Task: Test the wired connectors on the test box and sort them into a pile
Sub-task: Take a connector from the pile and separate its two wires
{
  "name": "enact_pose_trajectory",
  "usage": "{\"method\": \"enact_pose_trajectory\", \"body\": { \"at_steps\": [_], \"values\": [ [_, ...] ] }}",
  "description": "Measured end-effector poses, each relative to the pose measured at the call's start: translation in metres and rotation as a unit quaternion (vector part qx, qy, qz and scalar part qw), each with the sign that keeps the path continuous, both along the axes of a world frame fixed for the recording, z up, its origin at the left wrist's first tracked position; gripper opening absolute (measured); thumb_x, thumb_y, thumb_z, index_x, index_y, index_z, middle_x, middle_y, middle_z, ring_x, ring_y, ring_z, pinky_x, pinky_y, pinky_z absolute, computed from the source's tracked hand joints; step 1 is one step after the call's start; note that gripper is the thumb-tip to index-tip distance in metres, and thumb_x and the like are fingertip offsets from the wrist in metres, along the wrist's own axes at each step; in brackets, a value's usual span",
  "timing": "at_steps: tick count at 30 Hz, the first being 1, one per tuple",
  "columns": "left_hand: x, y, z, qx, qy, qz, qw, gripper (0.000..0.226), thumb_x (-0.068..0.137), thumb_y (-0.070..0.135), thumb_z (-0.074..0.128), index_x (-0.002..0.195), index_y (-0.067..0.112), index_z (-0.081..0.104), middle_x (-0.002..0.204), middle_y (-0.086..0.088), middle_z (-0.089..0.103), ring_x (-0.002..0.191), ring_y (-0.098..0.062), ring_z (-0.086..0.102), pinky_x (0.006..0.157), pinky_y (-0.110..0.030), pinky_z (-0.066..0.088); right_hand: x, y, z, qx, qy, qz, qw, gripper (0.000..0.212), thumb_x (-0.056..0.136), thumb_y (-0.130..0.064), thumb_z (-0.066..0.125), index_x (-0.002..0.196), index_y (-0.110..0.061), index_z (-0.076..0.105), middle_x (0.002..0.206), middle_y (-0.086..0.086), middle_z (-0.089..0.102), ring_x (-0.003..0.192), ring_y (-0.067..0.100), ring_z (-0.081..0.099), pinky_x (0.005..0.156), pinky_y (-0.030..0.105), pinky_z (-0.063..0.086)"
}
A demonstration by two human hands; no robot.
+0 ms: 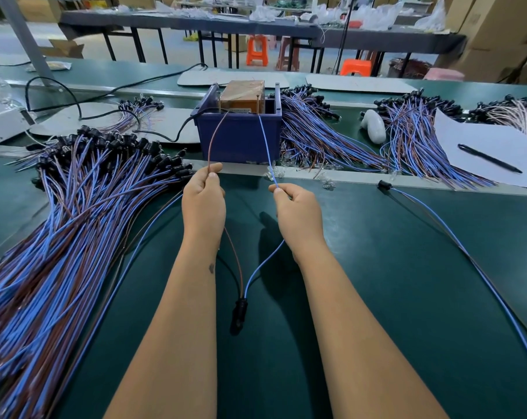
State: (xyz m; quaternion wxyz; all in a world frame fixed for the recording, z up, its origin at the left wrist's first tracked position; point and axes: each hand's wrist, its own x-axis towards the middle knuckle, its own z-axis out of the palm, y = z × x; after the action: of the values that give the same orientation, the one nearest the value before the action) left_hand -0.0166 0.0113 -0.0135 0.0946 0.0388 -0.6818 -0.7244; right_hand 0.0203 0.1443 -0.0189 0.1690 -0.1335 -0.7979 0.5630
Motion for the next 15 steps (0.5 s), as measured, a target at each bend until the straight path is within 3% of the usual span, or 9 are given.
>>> {"method": "enact_pose_trajectory", "body": {
  "at_steps": [15],
  "values": [
    [0.0016, -0.0026, 0.0006, -0.002, -0.009, 0.022, 1.0, 0.031, 0.102, 0.018, 0.035, 0.102, 0.029, 0.063, 0.045, 0.017, 0.037, 0.043, -0.003, 0.031, 0.043, -0.019, 0.029, 0.0012, 0.0011, 0.0009, 0.011, 0.004, 0.007, 1.0, 0.025, 0.098, -0.021, 0.045, 0.108, -0.022, 0.069, 0.038, -0.019, 0.041, 0.042, 0.005, 0.036, 0.05, 0.025, 0.029]
  ]
}}
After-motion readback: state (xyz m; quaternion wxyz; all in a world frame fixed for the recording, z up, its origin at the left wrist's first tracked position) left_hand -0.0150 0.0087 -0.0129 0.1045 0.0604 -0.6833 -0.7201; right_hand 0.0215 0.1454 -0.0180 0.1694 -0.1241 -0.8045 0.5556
